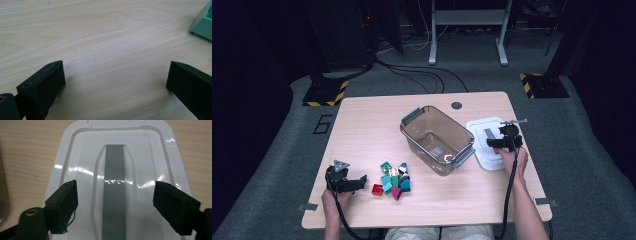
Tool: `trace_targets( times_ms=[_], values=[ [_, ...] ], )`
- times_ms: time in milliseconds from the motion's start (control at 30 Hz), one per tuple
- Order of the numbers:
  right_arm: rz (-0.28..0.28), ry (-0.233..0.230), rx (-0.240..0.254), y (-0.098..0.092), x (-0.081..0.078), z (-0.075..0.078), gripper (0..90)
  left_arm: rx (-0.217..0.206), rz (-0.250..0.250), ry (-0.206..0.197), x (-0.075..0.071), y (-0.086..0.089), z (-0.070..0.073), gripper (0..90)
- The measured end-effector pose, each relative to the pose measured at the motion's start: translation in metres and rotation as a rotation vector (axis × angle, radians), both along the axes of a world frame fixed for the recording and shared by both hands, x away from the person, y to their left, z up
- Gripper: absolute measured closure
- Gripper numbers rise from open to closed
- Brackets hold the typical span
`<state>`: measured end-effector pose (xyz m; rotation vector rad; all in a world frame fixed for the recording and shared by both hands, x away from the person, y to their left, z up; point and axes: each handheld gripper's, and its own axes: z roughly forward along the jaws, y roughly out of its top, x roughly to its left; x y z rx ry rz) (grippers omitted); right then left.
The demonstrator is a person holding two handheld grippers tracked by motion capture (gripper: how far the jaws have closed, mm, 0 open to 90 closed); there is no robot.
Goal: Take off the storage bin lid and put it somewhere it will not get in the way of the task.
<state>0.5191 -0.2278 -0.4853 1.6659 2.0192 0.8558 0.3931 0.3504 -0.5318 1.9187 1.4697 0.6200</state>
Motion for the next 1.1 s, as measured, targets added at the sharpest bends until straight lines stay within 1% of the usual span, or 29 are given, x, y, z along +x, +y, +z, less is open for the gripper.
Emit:
trace_targets(
  times_ms=[33, 67, 100, 133, 167, 200, 233, 267, 300, 333, 367, 400, 500, 533, 567, 600, 633, 667, 700, 767, 800, 833, 933, 967, 1033, 1100],
  values=[
    [0.003, -0.011, -0.006, 0.0, -0.003, 0.001, 14.1, 0.0, 0.0, 0.0, 0.0, 0.0, 0.0, 1.6],
    [0.003, -0.011, -0.006, 0.0, -0.003, 0.001, 14.1, 0.0, 0.0, 0.0, 0.0, 0.0, 0.0, 1.6],
    [0.019, -0.012, -0.01, 0.0, -0.006, 0.002, 12.8, 0.0, 0.0, 0.0, 0.0, 0.0, 0.0, 1.6],
    [0.05, -0.024, -0.016, 0.001, -0.013, 0.003, 5.8, 0.003, -0.001, 0.002, 0.0, 0.0, 0.0, 1.6],
    [0.05, -0.024, -0.016, 0.001, -0.013, 0.003, 5.8, 0.003, -0.001, 0.002, 0.0, 0.0, 0.0, 1.7],
    [0.072, -0.027, -0.02, 0.001, -0.016, 0.003, 1.9, 0.003, -0.001, 0.002, 0.0, 0.0, 0.0, 1.7],
    [0.08, -0.028, -0.012, 0.002, -0.02, 0.003, 0.0, 0.001, -0.001, 0.0, 0.0, 0.0, 0.0, 1.6],
    [0.104, -0.055, 0.0, 0.002, -0.028, 0.002, 0.0, 0.005, -0.002, 0.0, 0.0, 0.0, 0.0, 1.8],
    [0.104, -0.055, 0.0, 0.002, -0.028, 0.002, 0.0, 0.002, -0.001, 0.0, 0.0, 0.0, 0.0, 1.8],
    [0.112, -0.064, -0.009, 0.003, -0.032, 0.002, 0.0, 0.002, -0.001, 0.0, 0.0, 0.0, 0.0, 1.8],
    [0.14, -0.063, -0.014, 0.007, -0.04, 0.001, 0.0, 0.001, -0.001, 0.0, 0.0, 0.0, 0.0, 1.9],
    [0.14, -0.063, -0.014, 0.007, -0.04, 0.001, 0.0, 0.001, -0.001, 0.0, 0.0, 0.0, 0.0, 1.9],
    [0.169, -0.075, -0.035, 0.013, -0.052, 0.0, 0.0, 0.004, -0.003, 0.0, 0.0, 0.0, 0.0, 1.9],
    [0.175, -0.081, -0.033, 0.015, -0.056, 0.001, 0.0, 0.004, -0.003, 0.0, 0.0, 0.0, 0.0, 1.9],
    [0.194, -0.098, -0.035, 0.018, -0.064, 0.0, 0.0, 0.003, -0.003, 0.0, 0.0, 0.0, 0.0, 2.0],
    [0.194, -0.098, -0.035, 0.018, -0.064, 0.0, 0.0, 0.0, -0.002, 0.0, 0.0, 0.0, 0.0, 2.0],
    [0.203, -0.103, -0.028, 0.02, -0.068, 0.0, 0.0, 0.001, -0.002, 0.0, 0.0, 0.0, 0.0, 1.9],
    [0.224, -0.117, -0.023, 0.024, -0.076, -0.001, 0.0, 0.0, -0.002, 0.0, 0.0, 0.0, 0.0, 2.1],
    [0.232, -0.121, -0.024, 0.027, -0.081, -0.002, 0.0, 0.003, -0.003, -0.001, 0.0, 0.0, 0.0, 2.1],
    [0.241, -0.124, -0.028, 0.028, -0.084, -0.003, 0.0, 0.003, -0.004, -0.001, 0.0, 0.0, 0.0, 2.1],
    [0.265, -0.13, -0.032, 0.035, -0.094, -0.005, 0.0, 0.0, -0.003, 0.0, 0.0, 0.0, 0.0, 2.1],
    [0.265, -0.13, -0.032, 0.035, -0.094, -0.005, 0.0, 0.0, -0.003, 0.0, 0.0, 0.0, 0.0, 2.1],
    [0.297, -0.138, -0.032, 0.044, -0.107, -0.008, 0.0, 0.003, -0.004, -0.001, 0.0, 0.0, 0.0, 2.1],
    [0.307, -0.136, -0.031, 0.048, -0.111, -0.01, 0.0, 0.003, -0.004, 0.0, 0.0, 0.0, 0.0, 2.1],
    [0.336, -0.134, -0.003, 0.054, -0.119, -0.014, 0.0, 0.003, -0.004, -0.001, 0.0, 0.0, 0.0, 2.1],
    [0.358, -0.131, -0.005, 0.062, -0.127, -0.018, 0.0, 0.004, -0.004, -0.001, 0.0, 0.0, 0.0, 2.1]
  ],
)
